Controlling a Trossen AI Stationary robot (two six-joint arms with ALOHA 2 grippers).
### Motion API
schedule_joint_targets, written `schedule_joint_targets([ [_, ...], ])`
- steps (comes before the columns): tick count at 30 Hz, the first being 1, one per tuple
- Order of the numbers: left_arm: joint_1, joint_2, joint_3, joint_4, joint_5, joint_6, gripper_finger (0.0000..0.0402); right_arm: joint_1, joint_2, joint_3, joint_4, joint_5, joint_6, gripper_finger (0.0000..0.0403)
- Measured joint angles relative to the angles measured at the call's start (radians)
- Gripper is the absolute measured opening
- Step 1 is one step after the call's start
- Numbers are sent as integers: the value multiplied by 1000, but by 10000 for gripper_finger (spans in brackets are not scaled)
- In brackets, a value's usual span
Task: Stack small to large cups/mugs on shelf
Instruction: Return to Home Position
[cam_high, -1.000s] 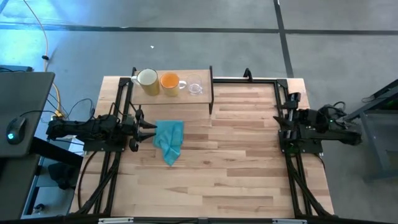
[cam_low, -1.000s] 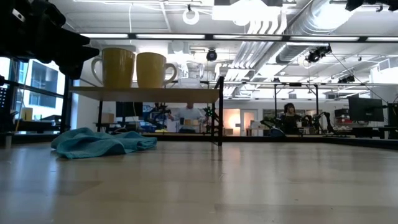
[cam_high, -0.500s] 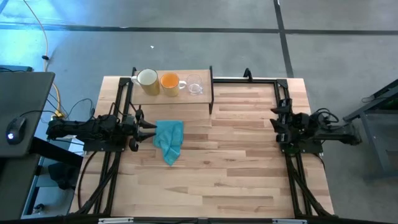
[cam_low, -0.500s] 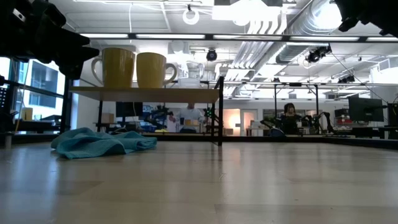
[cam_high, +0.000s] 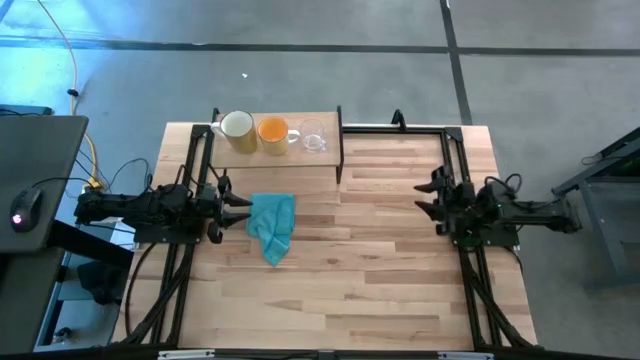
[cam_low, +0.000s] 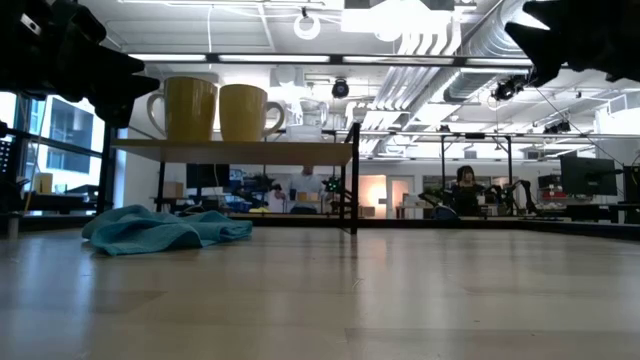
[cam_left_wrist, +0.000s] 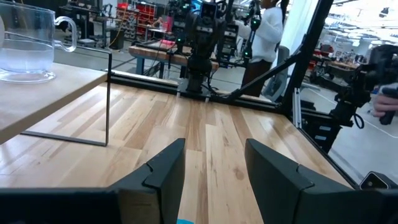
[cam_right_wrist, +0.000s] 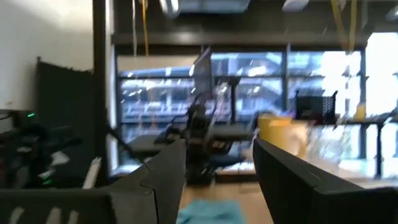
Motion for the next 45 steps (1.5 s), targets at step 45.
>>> schedule_joint_targets([
  [45, 0, 0, 0, 0, 0, 0, 154, 0, 1, 18, -372, -101, -27, 181],
])
